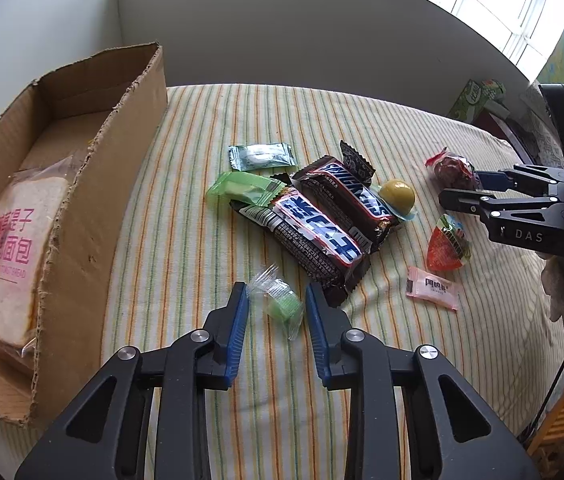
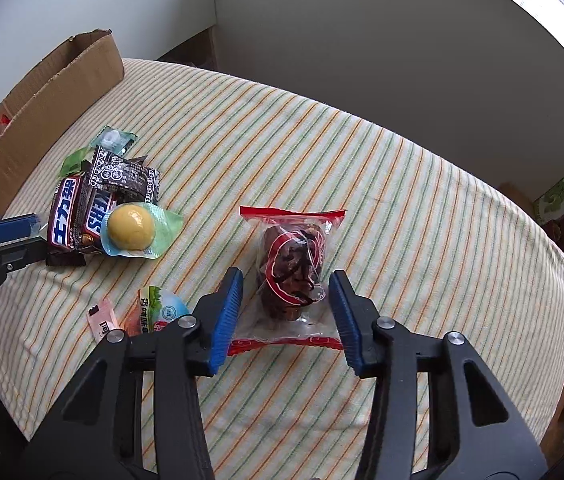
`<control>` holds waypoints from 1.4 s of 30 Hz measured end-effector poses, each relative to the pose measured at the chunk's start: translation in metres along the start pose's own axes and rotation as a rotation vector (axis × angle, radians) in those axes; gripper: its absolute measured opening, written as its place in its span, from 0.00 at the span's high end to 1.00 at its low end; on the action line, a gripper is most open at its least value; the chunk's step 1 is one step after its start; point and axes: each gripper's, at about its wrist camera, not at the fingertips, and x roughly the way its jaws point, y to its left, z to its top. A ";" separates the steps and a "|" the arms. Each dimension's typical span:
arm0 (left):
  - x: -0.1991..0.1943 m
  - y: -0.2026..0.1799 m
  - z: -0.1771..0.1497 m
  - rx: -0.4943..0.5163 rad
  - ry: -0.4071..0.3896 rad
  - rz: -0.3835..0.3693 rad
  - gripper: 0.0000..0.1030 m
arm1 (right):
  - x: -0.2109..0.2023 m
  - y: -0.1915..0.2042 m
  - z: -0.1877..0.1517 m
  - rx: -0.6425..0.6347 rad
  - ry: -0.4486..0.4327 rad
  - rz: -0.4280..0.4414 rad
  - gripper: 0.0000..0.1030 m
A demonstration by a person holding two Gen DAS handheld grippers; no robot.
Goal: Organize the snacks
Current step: 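Grasp the red-trimmed dried meat bag with the right tool while the left tool grasps the small clear packet, then carry both snacks into the box and open both tools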
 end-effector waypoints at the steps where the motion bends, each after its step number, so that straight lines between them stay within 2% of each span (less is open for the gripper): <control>1: 0.000 0.000 -0.001 0.002 0.000 0.000 0.74 | 0.000 0.000 0.000 0.001 -0.001 -0.001 0.56; 11: -0.007 -0.002 -0.009 0.011 -0.014 -0.001 0.75 | -0.013 -0.003 -0.005 0.030 -0.029 0.003 0.63; 24: -0.033 0.014 -0.026 0.000 -0.056 -0.013 0.76 | -0.043 -0.003 -0.006 0.049 -0.093 0.006 0.66; 35: -0.076 0.041 -0.018 -0.020 -0.148 -0.007 0.76 | -0.091 0.045 0.037 -0.036 -0.212 0.043 0.66; 42: -0.090 0.071 -0.004 -0.050 -0.177 0.036 0.76 | -0.096 0.095 0.076 -0.100 -0.243 0.090 0.66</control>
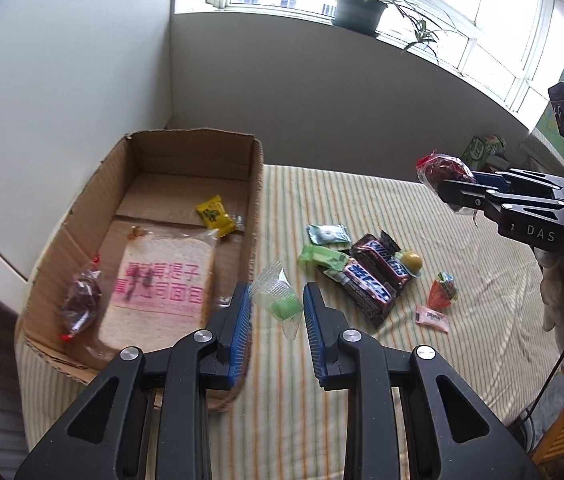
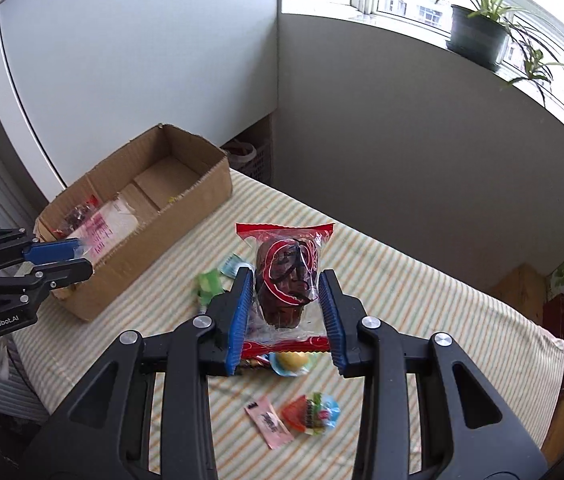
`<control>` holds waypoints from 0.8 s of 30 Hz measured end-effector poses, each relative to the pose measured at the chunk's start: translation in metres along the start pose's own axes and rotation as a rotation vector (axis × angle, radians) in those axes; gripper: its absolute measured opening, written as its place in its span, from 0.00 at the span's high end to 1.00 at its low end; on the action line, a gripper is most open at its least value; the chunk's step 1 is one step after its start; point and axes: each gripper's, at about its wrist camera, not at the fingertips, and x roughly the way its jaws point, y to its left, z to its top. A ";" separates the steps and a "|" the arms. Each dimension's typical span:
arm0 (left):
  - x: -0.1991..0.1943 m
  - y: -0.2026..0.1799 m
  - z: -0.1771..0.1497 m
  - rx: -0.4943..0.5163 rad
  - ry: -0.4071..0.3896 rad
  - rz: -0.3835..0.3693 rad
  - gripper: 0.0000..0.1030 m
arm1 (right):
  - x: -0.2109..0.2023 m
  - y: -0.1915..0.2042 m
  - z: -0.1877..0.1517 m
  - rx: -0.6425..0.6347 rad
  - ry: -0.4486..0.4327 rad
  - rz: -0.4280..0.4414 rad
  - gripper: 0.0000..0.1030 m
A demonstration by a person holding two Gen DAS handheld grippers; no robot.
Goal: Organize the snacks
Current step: 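Carry both snacks into the box and open both tools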
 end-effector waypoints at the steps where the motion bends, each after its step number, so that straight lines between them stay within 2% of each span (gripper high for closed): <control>1: -0.002 0.006 0.003 -0.005 -0.006 0.010 0.76 | 0.003 0.006 0.007 -0.008 -0.004 0.006 0.66; 7: -0.004 0.047 0.024 -0.060 -0.035 0.048 0.76 | 0.028 0.047 0.039 -0.028 -0.021 0.066 0.66; 14: 0.010 0.081 0.043 -0.109 -0.033 0.087 0.76 | 0.062 0.082 0.072 -0.037 -0.010 0.119 0.66; 15: 0.012 0.085 0.045 -0.116 -0.031 0.088 0.76 | 0.067 0.086 0.076 -0.041 -0.006 0.118 0.68; 16: 0.015 0.088 0.046 -0.123 -0.027 0.089 0.76 | 0.073 0.090 0.079 -0.046 0.002 0.119 0.78; 17: 0.018 0.092 0.048 -0.130 -0.025 0.093 0.76 | 0.079 0.094 0.082 -0.051 0.011 0.121 0.82; 20: 0.028 0.099 0.051 -0.141 -0.012 0.101 0.76 | 0.097 0.102 0.087 -0.067 0.027 0.126 0.82; 24: 0.042 0.112 0.052 -0.186 0.001 0.120 0.75 | 0.109 0.099 0.094 -0.017 0.023 0.141 0.82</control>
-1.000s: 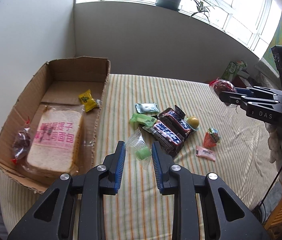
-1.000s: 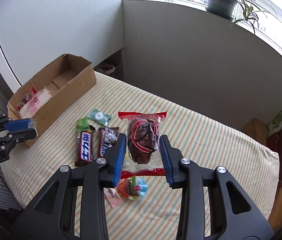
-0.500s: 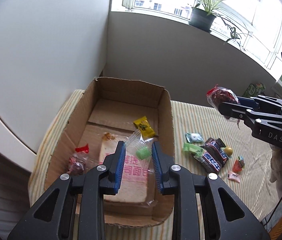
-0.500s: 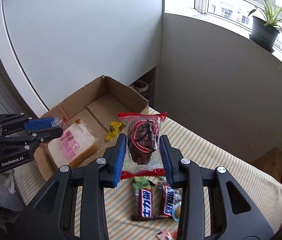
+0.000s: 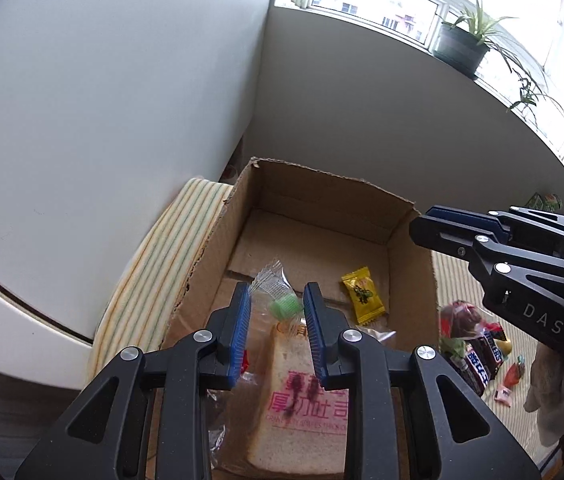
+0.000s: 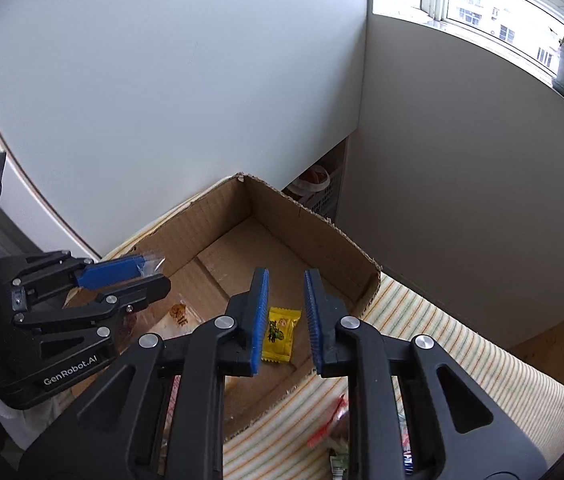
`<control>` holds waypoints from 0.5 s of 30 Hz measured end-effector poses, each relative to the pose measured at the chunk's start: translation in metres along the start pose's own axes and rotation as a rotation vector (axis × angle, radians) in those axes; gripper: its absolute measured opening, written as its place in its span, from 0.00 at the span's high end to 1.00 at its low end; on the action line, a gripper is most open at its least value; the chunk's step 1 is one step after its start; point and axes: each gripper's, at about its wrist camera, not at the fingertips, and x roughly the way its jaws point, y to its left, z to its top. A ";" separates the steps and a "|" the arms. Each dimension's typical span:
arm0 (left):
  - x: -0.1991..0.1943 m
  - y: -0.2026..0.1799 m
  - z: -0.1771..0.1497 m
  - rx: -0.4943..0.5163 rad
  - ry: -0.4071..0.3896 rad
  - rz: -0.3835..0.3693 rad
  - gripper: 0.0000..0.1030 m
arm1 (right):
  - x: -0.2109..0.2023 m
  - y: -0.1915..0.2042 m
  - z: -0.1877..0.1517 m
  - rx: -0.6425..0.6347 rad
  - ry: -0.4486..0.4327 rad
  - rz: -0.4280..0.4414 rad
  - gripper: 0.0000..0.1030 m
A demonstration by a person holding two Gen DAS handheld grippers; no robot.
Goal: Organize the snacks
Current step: 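Carry both snacks into the box and open both tools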
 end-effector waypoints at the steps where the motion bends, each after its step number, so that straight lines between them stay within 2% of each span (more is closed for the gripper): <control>1: 0.004 0.002 0.002 -0.007 0.011 -0.003 0.74 | 0.000 0.000 0.000 -0.001 0.000 -0.004 0.81; 3: 0.008 0.003 0.004 -0.010 0.027 -0.009 0.74 | -0.002 0.000 -0.001 -0.019 -0.001 -0.022 0.65; 4: 0.007 0.003 0.004 -0.008 0.025 -0.019 0.71 | -0.005 -0.001 -0.001 -0.023 -0.008 -0.025 0.49; 5: 0.006 0.002 0.005 0.001 0.021 -0.016 0.71 | -0.009 -0.003 -0.002 -0.019 -0.018 -0.027 0.41; 6: 0.004 0.002 0.006 0.007 0.015 -0.008 0.70 | -0.013 -0.007 -0.002 -0.012 -0.024 -0.025 0.41; 7: 0.002 0.002 0.006 0.008 0.015 -0.010 0.65 | -0.018 -0.010 -0.003 0.000 -0.028 -0.021 0.41; 8: 0.000 0.001 0.006 0.006 0.019 -0.018 0.53 | -0.023 -0.014 -0.004 0.011 -0.033 -0.019 0.40; 10: -0.006 -0.001 0.005 0.005 0.004 -0.017 0.40 | -0.032 -0.021 -0.007 0.022 -0.042 -0.031 0.35; 11: -0.010 -0.003 0.004 0.008 -0.009 -0.011 0.40 | -0.038 -0.024 -0.009 0.025 -0.049 -0.040 0.31; 15: -0.024 -0.007 -0.001 -0.002 -0.025 -0.019 0.40 | -0.064 -0.040 -0.023 0.043 -0.068 -0.062 0.29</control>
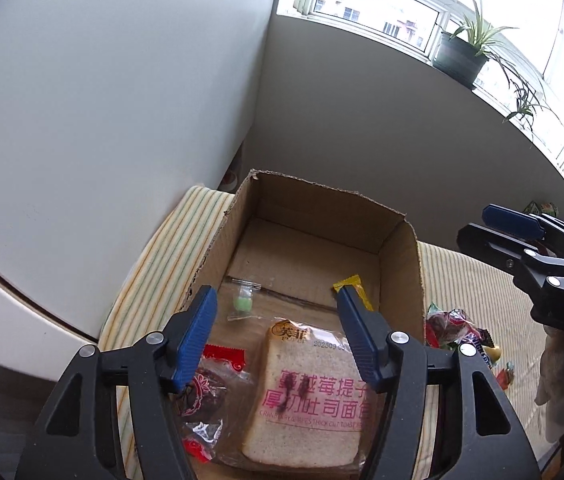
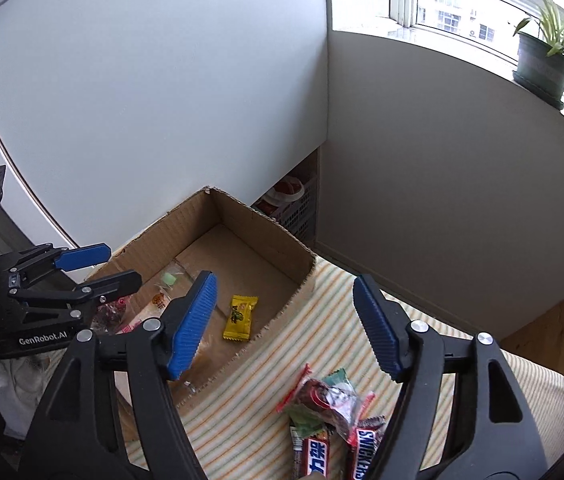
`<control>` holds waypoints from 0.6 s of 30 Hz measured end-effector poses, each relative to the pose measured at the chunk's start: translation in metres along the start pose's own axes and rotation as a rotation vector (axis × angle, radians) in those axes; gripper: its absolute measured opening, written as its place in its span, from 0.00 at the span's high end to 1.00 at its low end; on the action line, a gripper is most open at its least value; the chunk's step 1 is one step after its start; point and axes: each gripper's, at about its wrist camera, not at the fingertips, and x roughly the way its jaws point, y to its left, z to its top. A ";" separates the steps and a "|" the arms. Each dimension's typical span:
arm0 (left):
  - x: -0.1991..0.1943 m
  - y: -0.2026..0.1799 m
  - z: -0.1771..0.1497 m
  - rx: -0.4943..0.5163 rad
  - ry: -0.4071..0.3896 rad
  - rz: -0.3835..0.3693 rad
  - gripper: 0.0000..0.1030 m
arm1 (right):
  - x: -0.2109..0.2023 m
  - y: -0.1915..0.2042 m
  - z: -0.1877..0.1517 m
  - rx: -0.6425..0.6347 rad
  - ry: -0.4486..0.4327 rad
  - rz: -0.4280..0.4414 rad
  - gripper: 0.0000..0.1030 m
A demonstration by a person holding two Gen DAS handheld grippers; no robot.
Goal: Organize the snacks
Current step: 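Carry both snacks into the box and open both tools, then move both tools back over the remaining snacks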
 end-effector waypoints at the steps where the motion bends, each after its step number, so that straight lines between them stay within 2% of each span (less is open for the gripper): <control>1: -0.004 -0.003 -0.002 0.002 -0.006 -0.003 0.40 | -0.007 -0.005 -0.004 0.007 -0.003 -0.005 0.29; 8: -0.025 -0.033 -0.017 0.052 -0.025 -0.044 0.40 | -0.044 -0.030 -0.045 0.003 0.010 -0.069 0.29; 18: -0.029 -0.098 -0.046 0.138 0.010 -0.119 0.40 | -0.077 -0.059 -0.121 -0.035 0.057 -0.167 0.29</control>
